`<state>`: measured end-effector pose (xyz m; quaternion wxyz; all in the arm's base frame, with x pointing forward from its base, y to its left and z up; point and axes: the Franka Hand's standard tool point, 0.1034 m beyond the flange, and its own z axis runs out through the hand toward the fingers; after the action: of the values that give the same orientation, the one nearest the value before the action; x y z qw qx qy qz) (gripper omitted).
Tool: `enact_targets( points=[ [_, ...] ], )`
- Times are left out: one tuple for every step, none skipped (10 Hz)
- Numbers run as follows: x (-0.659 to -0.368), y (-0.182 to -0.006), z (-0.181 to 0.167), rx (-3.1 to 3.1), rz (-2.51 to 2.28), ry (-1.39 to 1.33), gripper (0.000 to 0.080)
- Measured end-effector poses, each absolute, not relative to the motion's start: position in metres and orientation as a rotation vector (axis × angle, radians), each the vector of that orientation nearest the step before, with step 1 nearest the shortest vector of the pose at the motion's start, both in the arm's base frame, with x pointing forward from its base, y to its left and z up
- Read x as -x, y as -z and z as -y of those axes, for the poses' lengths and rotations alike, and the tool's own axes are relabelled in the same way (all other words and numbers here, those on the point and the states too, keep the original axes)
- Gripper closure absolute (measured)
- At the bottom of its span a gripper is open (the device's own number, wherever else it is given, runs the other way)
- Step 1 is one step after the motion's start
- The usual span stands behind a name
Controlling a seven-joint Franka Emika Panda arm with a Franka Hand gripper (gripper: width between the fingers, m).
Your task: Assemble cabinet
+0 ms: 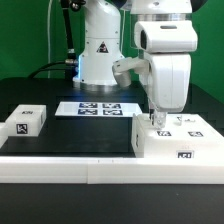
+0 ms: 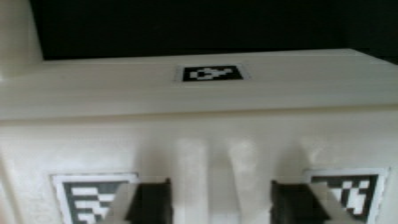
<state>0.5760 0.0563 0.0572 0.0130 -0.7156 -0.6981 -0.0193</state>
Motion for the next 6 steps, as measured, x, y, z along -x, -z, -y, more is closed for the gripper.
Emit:
enact_targets(
  points=[
    [-0.5759, -0.0572, -0.0563, 2.23, 2.175, 0.06, 0.0367],
    [-0.5759, -0.0572, -0.0563, 2.23, 2.175, 0.06, 0.0183],
    [-0.5759, -0.0572, -0.0563, 2.23, 2.175, 0.06, 0.0065],
    [-0.5758, -0.0571, -0.0563, 2.23, 2.175, 0.06, 0.0065],
    [-0.5758, -0.0571, -0.0563, 2.23, 2.175, 0.06, 0.0012],
    [-0.5758, -0.0571, -0.0563, 2.23, 2.175, 0.06, 0.0012]
  ],
)
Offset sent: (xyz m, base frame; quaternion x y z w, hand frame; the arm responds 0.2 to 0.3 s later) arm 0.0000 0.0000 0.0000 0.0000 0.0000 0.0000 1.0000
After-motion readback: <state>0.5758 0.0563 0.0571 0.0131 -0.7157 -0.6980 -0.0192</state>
